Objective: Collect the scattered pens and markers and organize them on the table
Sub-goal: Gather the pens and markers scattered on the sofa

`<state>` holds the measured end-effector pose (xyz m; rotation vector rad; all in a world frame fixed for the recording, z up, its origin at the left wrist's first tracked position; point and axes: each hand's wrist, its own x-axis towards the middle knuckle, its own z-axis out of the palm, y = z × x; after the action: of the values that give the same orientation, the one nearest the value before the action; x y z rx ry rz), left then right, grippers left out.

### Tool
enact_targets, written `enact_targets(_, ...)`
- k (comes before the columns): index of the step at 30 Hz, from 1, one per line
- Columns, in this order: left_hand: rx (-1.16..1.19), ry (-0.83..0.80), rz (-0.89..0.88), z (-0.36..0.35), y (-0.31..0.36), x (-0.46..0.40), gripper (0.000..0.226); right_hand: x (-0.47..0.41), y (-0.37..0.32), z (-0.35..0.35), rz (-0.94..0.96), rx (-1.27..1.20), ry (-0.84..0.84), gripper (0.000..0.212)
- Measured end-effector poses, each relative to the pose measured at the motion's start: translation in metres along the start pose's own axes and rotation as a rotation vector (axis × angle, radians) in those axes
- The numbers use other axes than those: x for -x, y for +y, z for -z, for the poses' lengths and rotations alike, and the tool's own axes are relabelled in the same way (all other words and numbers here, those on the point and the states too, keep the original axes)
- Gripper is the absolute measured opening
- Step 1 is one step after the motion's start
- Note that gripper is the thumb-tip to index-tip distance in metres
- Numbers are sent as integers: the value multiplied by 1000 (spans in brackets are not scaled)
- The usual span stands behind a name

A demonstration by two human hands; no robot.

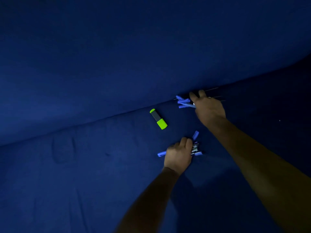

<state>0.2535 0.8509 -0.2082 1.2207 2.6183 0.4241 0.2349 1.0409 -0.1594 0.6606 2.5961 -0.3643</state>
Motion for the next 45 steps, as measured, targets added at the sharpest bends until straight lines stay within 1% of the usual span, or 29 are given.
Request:
enact_targets(2,-21,7,-19,-2,0,1,15,1,-5,-2,-28,2,-20,57)
enact_targets(5,-38,9,-63,-5,3,4,15,-4,-16,2,-77,39,-40,50)
enact_targets(9,-32,-18,-89,-2,7,4,15,-17,-28,14,-136,87,-170,44)
enact_targets(11,-51,-46,-99,1,10,5,15,-25,-29,25,-115,142,-229,34)
enact_targets(13,-74,-47,-112,2,12,5,17,-30,-30,32,-107,148,-296,27)
enact_targets(15,-68,-14,-139,5,11,6,22,-34,-32,35,-108,137,-343,27)
enact_targets(17,-37,2,-233,16,6,5,28,-36,-33,37,-136,106,-397,29)
enact_targets(19,-64,-1,-350,38,-6,-2,25,-36,-34,39,-164,81,-430,31)
enact_targets(21,-120,-3,-455,61,-27,-17,26,-31,-35,37,-144,160,-369,28)
enact_targets(24,-159,-90,-631,86,-66,-48,30,-20,-35,27,-83,300,-247,29)
enact_targets(26,-174,-206,-714,95,-86,-71,33,-18,-34,23,-75,318,-247,28)
enact_targets(28,-237,-351,-751,102,-97,-88,40,-21,-34,28,-91,272,-273,25)
enact_targets(30,-270,-485,-737,103,-98,-98,42,-24,-34,33,-111,217,-314,24)
enact_targets(32,-284,-546,-648,103,-89,-102,45,-26,-35,37,-115,198,-324,25)
enact_targets(36,-427,-559,-460,98,-61,-105,40,-28,-40,33,-104,235,-306,27)
enact_targets(39,-451,-559,-331,94,-51,-104,42,-24,-42,25,-85,312,-240,27)
enact_targets(41,-450,-562,-301,93,-49,-103,44,-24,-42,25,-88,349,-229,27)
enact_targets(45,-410,-513,-285,91,-47,-100,47,-29,-46,30,-108,333,-285,28)
